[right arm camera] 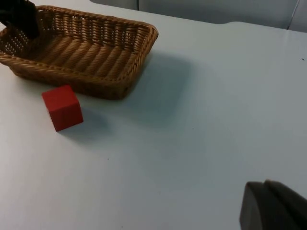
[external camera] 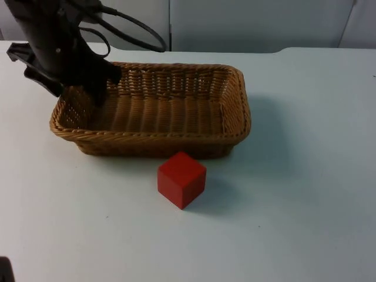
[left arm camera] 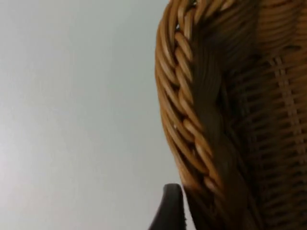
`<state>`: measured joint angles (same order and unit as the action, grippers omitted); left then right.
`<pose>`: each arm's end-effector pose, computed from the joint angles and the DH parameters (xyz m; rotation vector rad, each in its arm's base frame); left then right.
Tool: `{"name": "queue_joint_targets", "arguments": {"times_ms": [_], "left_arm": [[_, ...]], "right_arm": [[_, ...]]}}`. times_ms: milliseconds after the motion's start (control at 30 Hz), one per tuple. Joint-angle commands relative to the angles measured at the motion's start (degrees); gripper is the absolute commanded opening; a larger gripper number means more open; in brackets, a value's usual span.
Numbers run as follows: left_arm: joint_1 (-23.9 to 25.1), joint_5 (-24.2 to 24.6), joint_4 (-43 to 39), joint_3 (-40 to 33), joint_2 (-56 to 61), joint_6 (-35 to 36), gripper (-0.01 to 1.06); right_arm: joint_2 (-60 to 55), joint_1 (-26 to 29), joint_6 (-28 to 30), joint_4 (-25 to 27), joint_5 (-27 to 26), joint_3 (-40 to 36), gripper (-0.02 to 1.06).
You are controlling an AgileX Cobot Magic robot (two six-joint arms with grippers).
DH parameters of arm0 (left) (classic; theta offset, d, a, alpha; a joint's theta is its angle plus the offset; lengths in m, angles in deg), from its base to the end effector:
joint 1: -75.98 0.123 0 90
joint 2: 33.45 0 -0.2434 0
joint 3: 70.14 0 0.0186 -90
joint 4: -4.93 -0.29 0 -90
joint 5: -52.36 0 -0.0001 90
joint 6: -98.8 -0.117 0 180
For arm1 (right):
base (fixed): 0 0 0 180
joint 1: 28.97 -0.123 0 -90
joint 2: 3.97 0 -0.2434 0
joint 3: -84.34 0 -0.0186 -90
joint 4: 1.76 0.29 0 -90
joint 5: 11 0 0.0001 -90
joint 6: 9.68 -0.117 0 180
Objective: Pick up the basket with the left hand and place the cube into the basket with the right hand.
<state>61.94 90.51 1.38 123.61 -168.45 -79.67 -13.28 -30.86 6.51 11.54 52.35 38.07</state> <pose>0.4578 -0.1099 0.0511 0.3604 2.7557 -0.0035 0.0884 0.0270 0.2873 -0.3416 2.0270 0.1245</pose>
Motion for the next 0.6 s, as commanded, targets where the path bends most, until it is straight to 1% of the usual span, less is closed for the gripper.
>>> {"name": "queue_joint_targets", "arguments": {"times_ms": [0,33,67,133,167,200,233,300,333,400,467,500,567], "left_arm": [[1.2,-0.7,-0.1,0.5,-0.8,0.2,0.70],[2.0,-0.6,-0.1,0.5,-1.1,0.6,0.69],[2.8,-0.4,-0.1,0.5,-1.5,2.0,0.63],[4.4,-0.3,0.1,0.5,-2.1,3.2,0.34],[4.4,-0.3,0.1,0.5,-2.1,3.2,0.34],[5.0,-0.2,0.5,0.5,-2.1,3.4,0.12],[5.3,-0.2,1.1,0.5,-2.1,3.1,0.00],[5.8,1.1,4.5,2.0,-1.9,2.9,0.00],[5.8,1.1,4.5,2.0,-1.9,2.9,0.00],[5.8,5.4,9.8,5.4,-1.9,-1.2,0.00],[5.8,9.8,15.2,9.1,-1.5,-3.0,0.00],[5.8,9.8,15.2,9.1,-1.5,-3.0,0.00],[5.8,14.0,17.4,13.0,-1.0,-3.1,0.00]], "right_arm": [[0.2,0.1,0.3,0.1,-0.1,-0.1,0.00],[0.2,0.1,0.3,0.1,-0.1,-0.1,0.00],[0.2,0.1,0.3,0.1,-0.1,-0.1,0.00],[0.2,0.1,0.3,0.1,-0.1,-0.1,0.00],[0.2,0.1,0.3,0.1,-0.1,-0.1,0.00],[0.2,0.1,0.3,0.1,-0.1,-0.1,0.00],[0.2,0.1,0.3,0.1,-0.1,-0.1,0.00],[0.2,0.1,0.3,0.1,-0.1,-0.1,0.00],[0.2,0.1,0.3,0.1,-0.1,-0.1,0.00],[0.2,0.1,0.3,0.1,-0.1,-0.1,0.00],[0.2,0.1,0.3,0.1,-0.1,-0.1,0.00],[0.2,0.1,0.3,0.1,-0.1,-0.1,0.00],[0.2,0.1,0.3,0.1,-0.1,-0.1,0.00]]}}
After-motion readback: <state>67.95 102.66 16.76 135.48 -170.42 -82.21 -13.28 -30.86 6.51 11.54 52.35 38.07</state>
